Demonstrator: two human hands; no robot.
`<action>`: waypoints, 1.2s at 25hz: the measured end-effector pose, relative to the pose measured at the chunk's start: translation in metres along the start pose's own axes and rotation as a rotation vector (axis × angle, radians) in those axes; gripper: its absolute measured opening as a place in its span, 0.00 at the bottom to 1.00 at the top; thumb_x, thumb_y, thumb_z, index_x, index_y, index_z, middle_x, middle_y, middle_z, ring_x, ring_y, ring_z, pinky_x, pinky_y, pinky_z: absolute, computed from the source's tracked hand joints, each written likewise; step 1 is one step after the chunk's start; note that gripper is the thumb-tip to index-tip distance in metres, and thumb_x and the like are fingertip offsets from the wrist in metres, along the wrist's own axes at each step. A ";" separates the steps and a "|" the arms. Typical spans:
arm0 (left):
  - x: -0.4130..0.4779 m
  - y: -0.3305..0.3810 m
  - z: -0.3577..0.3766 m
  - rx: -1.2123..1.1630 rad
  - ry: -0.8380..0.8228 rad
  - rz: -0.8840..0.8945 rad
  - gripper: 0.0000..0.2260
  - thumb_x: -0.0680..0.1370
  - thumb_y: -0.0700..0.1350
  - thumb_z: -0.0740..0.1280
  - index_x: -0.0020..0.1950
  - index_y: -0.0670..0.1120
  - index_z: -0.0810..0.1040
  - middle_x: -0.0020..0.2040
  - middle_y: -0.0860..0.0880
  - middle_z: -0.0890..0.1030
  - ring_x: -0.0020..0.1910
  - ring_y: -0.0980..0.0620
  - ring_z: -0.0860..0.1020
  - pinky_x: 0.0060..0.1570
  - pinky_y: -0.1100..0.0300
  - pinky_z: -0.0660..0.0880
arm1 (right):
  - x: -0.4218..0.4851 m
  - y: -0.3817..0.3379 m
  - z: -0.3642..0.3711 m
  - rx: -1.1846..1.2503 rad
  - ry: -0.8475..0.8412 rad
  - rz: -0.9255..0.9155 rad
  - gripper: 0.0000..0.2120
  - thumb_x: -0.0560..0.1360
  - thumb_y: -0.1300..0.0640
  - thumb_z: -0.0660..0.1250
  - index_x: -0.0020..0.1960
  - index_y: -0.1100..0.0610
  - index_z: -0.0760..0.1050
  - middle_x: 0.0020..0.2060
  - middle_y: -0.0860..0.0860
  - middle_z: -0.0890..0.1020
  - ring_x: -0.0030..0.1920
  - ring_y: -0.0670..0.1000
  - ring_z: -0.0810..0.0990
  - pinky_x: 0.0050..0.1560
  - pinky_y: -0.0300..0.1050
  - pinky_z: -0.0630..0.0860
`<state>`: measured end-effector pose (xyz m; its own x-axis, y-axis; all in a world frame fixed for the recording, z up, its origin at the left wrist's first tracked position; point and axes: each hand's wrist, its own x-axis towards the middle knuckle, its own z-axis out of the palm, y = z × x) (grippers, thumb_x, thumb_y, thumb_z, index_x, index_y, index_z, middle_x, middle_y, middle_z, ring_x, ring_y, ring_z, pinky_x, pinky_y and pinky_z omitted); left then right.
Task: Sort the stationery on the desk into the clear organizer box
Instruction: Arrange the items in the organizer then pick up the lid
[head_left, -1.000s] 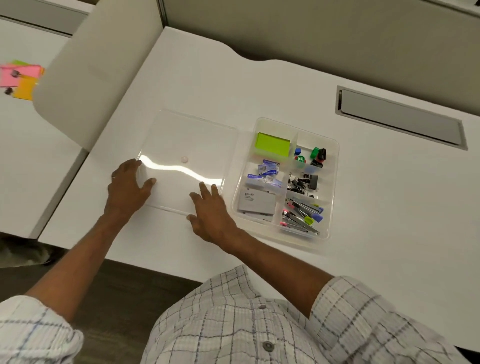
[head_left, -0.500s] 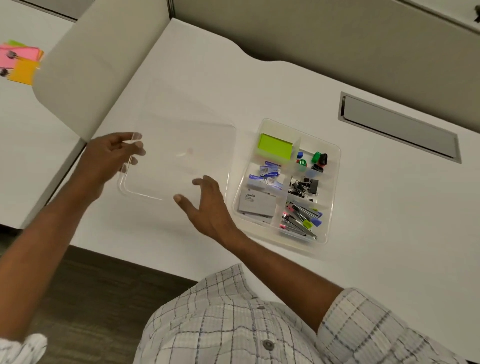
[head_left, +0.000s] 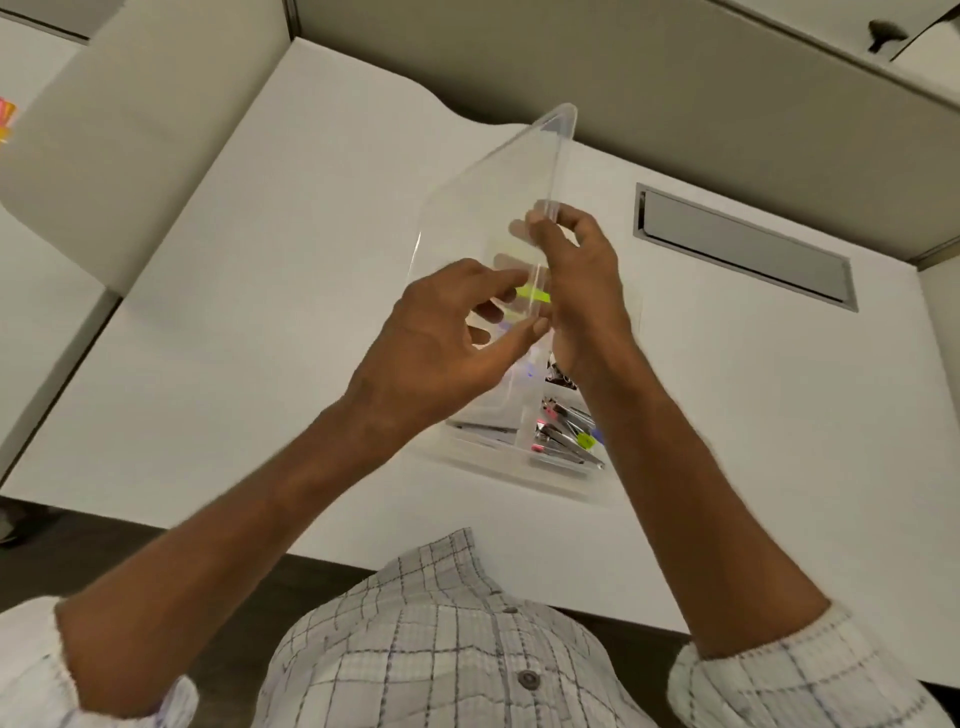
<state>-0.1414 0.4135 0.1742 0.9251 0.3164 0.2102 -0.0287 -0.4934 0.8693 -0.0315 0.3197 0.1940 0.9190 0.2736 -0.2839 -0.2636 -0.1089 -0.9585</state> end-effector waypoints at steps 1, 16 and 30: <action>0.003 -0.007 0.006 -0.031 0.002 0.011 0.20 0.76 0.55 0.72 0.65 0.51 0.79 0.56 0.55 0.82 0.54 0.59 0.80 0.51 0.58 0.82 | 0.002 0.001 -0.016 0.072 0.024 -0.008 0.15 0.80 0.51 0.65 0.66 0.54 0.73 0.58 0.51 0.83 0.52 0.54 0.86 0.47 0.52 0.85; -0.009 -0.142 0.075 0.075 -0.054 -0.480 0.27 0.76 0.52 0.72 0.74 0.49 0.71 0.68 0.47 0.78 0.66 0.50 0.77 0.64 0.52 0.75 | 0.028 0.143 -0.152 -0.482 0.548 -0.073 0.15 0.81 0.52 0.64 0.64 0.57 0.79 0.56 0.54 0.81 0.51 0.47 0.80 0.56 0.41 0.77; 0.039 -0.137 0.053 0.074 -0.071 -0.530 0.22 0.72 0.54 0.76 0.64 0.48 0.80 0.57 0.52 0.84 0.48 0.51 0.84 0.57 0.56 0.78 | 0.072 0.153 -0.181 -0.526 0.469 -0.077 0.13 0.76 0.54 0.72 0.58 0.59 0.81 0.52 0.53 0.85 0.48 0.48 0.82 0.49 0.32 0.77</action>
<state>-0.0813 0.4507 0.0397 0.8291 0.4830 -0.2817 0.4732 -0.3377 0.8137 0.0475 0.1503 0.0314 0.9899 -0.1279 -0.0604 -0.1245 -0.5850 -0.8014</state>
